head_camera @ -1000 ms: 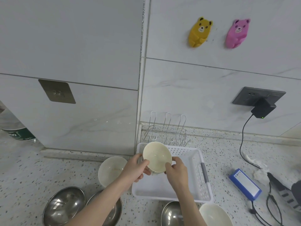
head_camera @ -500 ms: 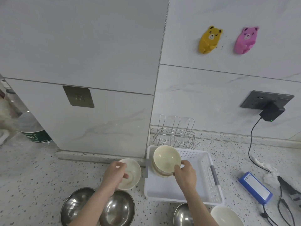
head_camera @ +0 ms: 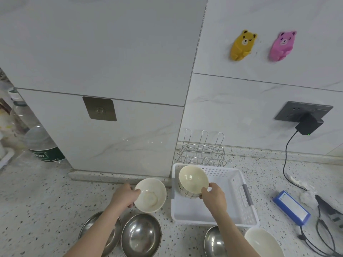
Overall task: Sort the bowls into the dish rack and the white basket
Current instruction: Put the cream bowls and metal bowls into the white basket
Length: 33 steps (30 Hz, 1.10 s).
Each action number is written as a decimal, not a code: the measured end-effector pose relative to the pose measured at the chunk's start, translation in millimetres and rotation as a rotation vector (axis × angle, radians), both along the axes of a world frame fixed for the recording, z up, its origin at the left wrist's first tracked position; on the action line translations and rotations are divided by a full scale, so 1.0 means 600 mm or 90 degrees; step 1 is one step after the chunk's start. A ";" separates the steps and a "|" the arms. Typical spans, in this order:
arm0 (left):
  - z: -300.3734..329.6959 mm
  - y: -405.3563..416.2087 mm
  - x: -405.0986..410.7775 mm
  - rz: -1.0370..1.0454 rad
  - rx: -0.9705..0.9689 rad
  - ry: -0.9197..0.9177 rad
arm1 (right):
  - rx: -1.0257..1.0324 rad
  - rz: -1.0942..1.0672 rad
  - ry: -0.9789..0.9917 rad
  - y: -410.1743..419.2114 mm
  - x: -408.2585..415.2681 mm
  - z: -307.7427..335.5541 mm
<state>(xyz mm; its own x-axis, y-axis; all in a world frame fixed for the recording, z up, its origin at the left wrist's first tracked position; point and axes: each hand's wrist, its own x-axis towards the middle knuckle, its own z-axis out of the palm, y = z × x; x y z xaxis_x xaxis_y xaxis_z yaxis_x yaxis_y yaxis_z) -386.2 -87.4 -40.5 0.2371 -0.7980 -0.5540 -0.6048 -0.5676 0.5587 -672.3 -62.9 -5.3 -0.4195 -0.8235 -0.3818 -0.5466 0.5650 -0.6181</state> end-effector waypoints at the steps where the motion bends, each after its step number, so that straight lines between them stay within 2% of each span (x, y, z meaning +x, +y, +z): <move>1: -0.003 0.000 -0.001 -0.012 0.022 0.011 | -0.002 0.001 -0.008 0.004 0.000 0.002; 4: -0.013 0.000 -0.002 -0.037 0.052 0.041 | -0.014 -0.010 -0.035 0.024 -0.004 0.007; 9: -0.019 0.002 -0.001 -0.036 0.022 0.064 | -0.050 -0.076 -0.059 0.081 -0.012 0.019; 20: 0.026 0.041 -0.008 0.067 -0.020 0.211 | -0.175 -0.224 -0.099 0.207 -0.048 0.023; 24: 0.052 0.058 -0.007 0.117 -0.011 0.287 | -0.207 -0.350 -0.163 0.252 -0.077 0.010; 28: 0.070 0.080 -0.011 0.135 0.005 0.335 | -0.179 -0.468 -0.243 0.292 -0.107 -0.002; 33: 0.083 0.112 -0.038 0.142 0.033 0.426 | -0.044 -0.490 -0.373 0.330 -0.131 -0.013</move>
